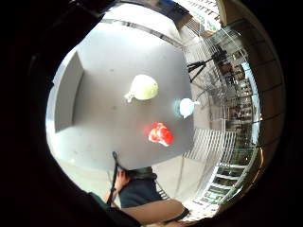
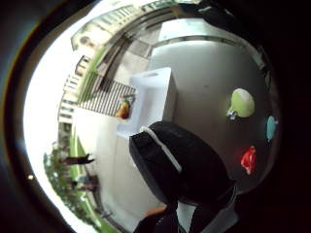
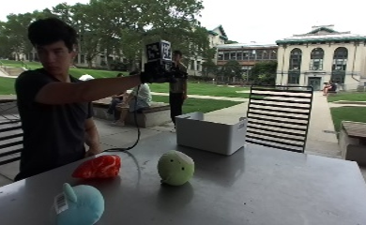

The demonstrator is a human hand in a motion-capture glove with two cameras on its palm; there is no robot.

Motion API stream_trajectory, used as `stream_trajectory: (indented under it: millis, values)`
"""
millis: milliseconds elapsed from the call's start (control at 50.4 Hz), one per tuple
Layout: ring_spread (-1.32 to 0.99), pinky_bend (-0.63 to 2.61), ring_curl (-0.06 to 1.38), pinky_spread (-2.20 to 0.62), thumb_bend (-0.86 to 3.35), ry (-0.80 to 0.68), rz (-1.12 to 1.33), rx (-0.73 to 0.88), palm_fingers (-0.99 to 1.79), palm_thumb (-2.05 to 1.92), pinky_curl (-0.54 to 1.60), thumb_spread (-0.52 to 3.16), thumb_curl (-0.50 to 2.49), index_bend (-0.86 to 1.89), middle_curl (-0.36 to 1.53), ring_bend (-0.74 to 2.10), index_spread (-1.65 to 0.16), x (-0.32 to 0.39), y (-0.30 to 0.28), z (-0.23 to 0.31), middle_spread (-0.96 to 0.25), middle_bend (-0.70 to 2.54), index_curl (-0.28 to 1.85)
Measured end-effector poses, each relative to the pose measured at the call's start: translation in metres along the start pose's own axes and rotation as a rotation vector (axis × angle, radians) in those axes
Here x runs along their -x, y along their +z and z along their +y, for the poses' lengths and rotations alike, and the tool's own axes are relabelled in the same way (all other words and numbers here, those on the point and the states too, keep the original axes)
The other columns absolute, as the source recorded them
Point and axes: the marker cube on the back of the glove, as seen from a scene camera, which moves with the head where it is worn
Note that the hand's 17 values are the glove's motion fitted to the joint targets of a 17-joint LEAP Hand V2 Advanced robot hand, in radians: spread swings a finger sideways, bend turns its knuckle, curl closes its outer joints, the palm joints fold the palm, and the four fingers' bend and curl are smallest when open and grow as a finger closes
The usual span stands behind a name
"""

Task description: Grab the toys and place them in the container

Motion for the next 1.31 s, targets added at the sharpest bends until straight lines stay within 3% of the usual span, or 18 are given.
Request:
stream_trajectory:
  millis: [119, 416, 734, 1309]
  values:
    - [-0.12, 0.61, 0.15, -0.01, -0.08, -0.038, 0.004, -0.002, 0.07, -0.12, 0.27, 1.15, 0.05, 0.18, 0.26, 0.26, -0.3, 0.004, -0.011, 0.024, -0.06, 0.23, 0.23]
    - [-0.13, 0.64, 0.2, 0.0, -0.09, -0.038, 0.012, -0.01, 0.05, -0.13, 0.3, 1.07, 0.08, 0.16, 0.3, 0.32, -0.31, -0.068, 0.0, 0.068, -0.06, 0.19, 0.28]
    - [-0.13, 0.67, 0.22, 0.02, -0.09, -0.01, 0.027, -0.018, 0.01, -0.13, 0.32, 1.01, 0.1, 0.16, 0.34, 0.33, -0.32, -0.168, 0.073, 0.095, -0.06, 0.2, 0.3]
    - [-0.13, 0.71, 0.25, 0.05, -0.09, 0.096, -0.023, 0.142, -0.04, -0.12, 0.34, 0.91, 0.14, 0.14, 0.39, 0.32, -0.32, -0.254, 0.219, 0.162, -0.06, 0.21, 0.3]
